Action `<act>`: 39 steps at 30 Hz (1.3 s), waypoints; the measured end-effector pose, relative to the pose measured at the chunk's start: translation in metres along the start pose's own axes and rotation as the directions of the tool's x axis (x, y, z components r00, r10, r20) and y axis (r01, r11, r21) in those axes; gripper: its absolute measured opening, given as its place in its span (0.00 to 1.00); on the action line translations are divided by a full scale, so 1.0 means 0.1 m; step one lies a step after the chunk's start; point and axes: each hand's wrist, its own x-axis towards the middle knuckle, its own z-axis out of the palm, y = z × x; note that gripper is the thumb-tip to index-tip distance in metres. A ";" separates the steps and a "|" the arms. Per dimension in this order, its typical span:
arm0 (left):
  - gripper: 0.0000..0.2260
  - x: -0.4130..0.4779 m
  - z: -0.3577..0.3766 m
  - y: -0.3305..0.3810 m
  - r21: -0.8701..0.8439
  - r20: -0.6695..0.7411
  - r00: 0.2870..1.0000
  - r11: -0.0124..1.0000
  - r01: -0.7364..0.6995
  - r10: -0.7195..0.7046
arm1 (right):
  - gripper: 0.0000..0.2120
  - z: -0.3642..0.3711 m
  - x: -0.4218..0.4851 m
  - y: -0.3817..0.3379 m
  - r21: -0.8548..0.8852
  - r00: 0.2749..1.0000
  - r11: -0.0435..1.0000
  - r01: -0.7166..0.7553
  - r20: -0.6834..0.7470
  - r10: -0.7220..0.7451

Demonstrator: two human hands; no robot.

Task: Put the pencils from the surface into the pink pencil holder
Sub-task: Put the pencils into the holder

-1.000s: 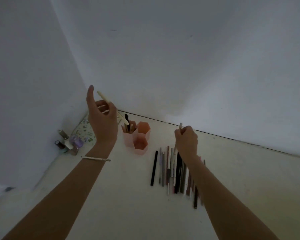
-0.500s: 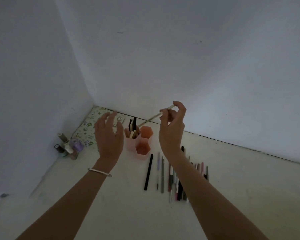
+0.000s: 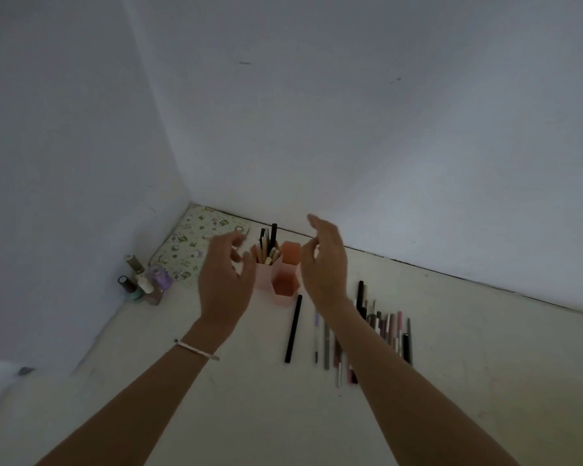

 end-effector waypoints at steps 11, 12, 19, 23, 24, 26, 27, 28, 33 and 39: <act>0.18 -0.90 0.78 -0.10 0.573 0.571 0.713 0.820 0.007 -0.405 | 0.19 -0.91 -0.23 0.56 -0.014 0.961 0.969 -0.247 -0.129 0.243; 0.19 -0.91 0.81 -0.12 0.590 0.560 0.712 0.807 0.017 -0.425 | 0.18 -0.95 -0.28 0.60 -0.033 0.961 0.966 -0.257 -0.115 0.251; 0.08 -0.89 0.93 0.03 0.533 0.584 0.723 0.846 0.000 -0.369 | 0.15 -1.01 -0.52 0.77 -0.067 0.942 0.940 -0.336 -0.009 0.336; 0.06 -0.63 0.83 0.37 0.125 0.427 0.890 0.985 0.119 -0.162 | 0.14 -0.76 -0.46 0.78 -0.172 0.926 0.931 -0.321 0.150 0.347; 0.04 -0.54 0.78 0.44 0.048 0.373 0.920 0.992 0.116 -0.126 | 0.14 -0.68 -0.43 0.78 -0.217 0.914 0.926 -0.309 0.200 0.352; 0.08 -0.36 0.68 0.54 -0.057 0.261 0.961 0.992 0.111 -0.092 | 0.15 -0.49 -0.39 0.80 -0.298 0.877 0.907 -0.297 0.291 0.383; 0.13 -0.30 0.63 0.57 -0.094 0.221 0.971 0.989 0.112 -0.089 | 0.15 -0.40 -0.38 0.81 -0.339 0.856 0.893 -0.295 0.322 0.404; 0.18 -0.25 0.58 0.58 -0.119 0.196 0.976 0.986 0.119 -0.094 | 0.15 -0.31 -0.38 0.83 -0.389 0.840 0.878 -0.277 0.345 0.418; 0.33 -0.13 0.37 0.48 -0.186 0.130 0.989 0.977 0.100 -0.076 | 0.07 -0.02 -0.46 0.96 -0.637 0.809 0.771 0.004 0.455 0.371; 0.30 0.09 0.17 0.30 -0.209 0.000 0.992 0.970 0.122 -0.125 | 0.09 -0.03 -0.35 0.89 -0.404 0.855 0.882 -0.242 0.342 0.391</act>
